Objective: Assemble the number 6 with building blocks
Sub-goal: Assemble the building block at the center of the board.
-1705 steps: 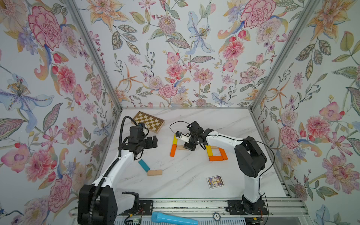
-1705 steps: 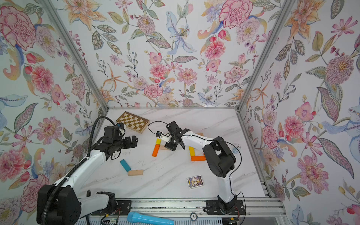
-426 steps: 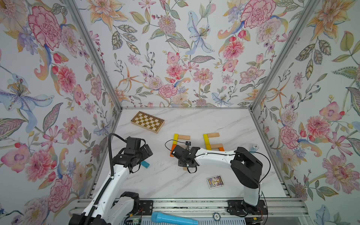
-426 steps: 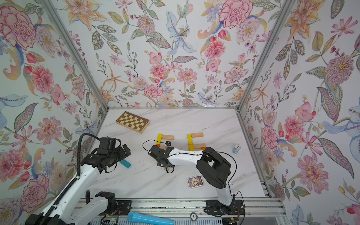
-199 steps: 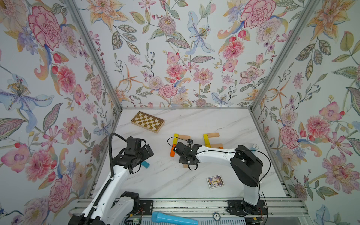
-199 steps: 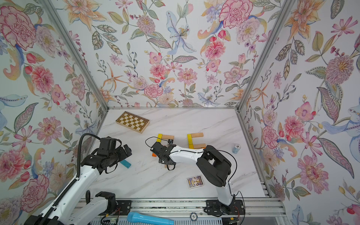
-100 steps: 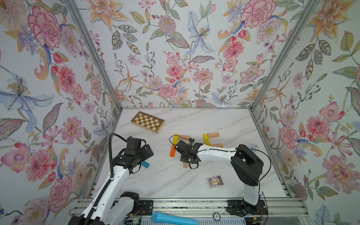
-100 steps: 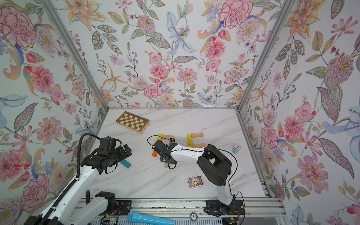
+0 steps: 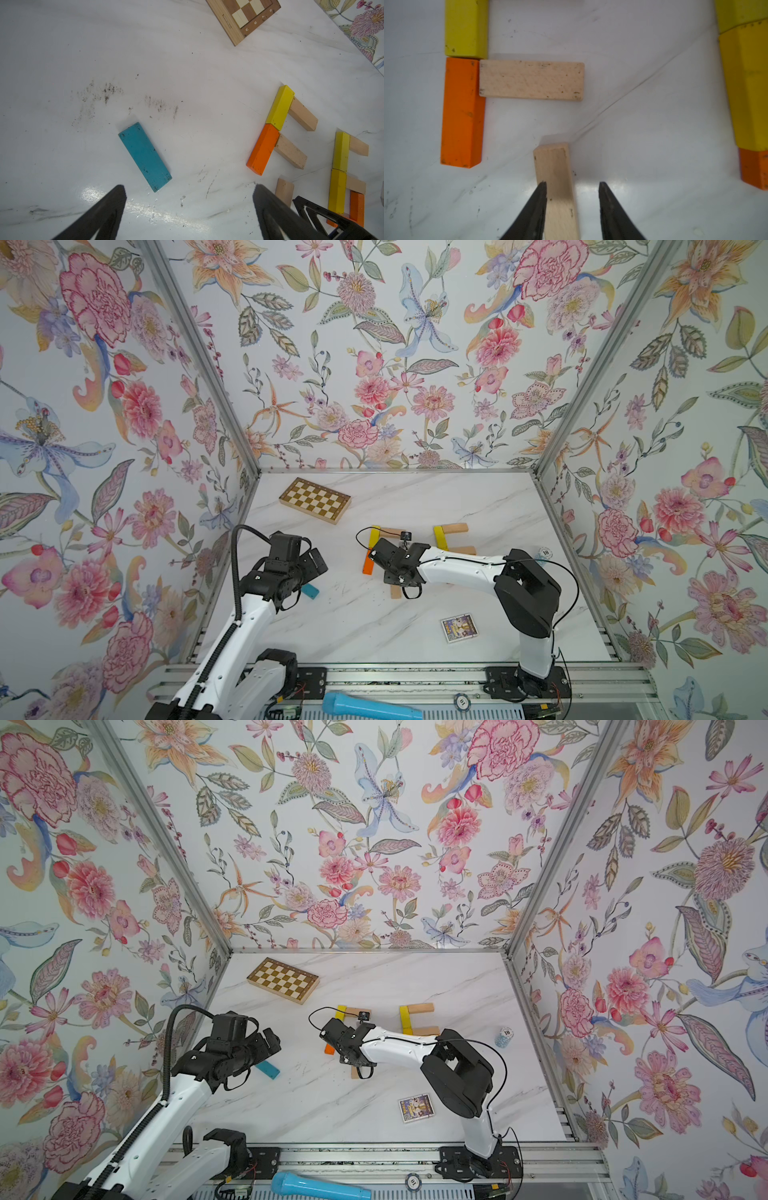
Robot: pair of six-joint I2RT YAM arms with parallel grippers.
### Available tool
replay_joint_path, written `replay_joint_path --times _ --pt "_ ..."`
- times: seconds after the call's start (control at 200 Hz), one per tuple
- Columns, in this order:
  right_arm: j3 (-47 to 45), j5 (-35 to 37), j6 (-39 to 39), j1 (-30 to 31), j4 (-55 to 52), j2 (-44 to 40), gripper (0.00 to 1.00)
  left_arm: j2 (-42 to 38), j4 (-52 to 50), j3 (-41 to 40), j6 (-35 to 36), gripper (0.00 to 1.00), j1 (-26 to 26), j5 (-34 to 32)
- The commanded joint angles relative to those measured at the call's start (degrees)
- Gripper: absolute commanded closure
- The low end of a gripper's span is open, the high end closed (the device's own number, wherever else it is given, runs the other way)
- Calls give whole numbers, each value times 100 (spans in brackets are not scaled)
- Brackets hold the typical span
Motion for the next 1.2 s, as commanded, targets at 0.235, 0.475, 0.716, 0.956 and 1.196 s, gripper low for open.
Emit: replay_joint_path --times 0.235,0.475,0.716,0.956,1.196 --pt "293 -181 -358 85 -224 402 53 -70 72 -67 84 1 -58 94" --pt "297 -388 -410 31 -225 606 54 -58 73 -70 84 1 -51 104" --pt "236 -439 -328 -22 -229 622 70 -57 87 -70 85 1 -60 114" --pt "144 -356 -189 -104 -225 422 73 -80 97 -71 93 1 -57 131" --pt "145 -413 -26 -212 -224 463 73 -76 93 -71 84 1 -56 131"
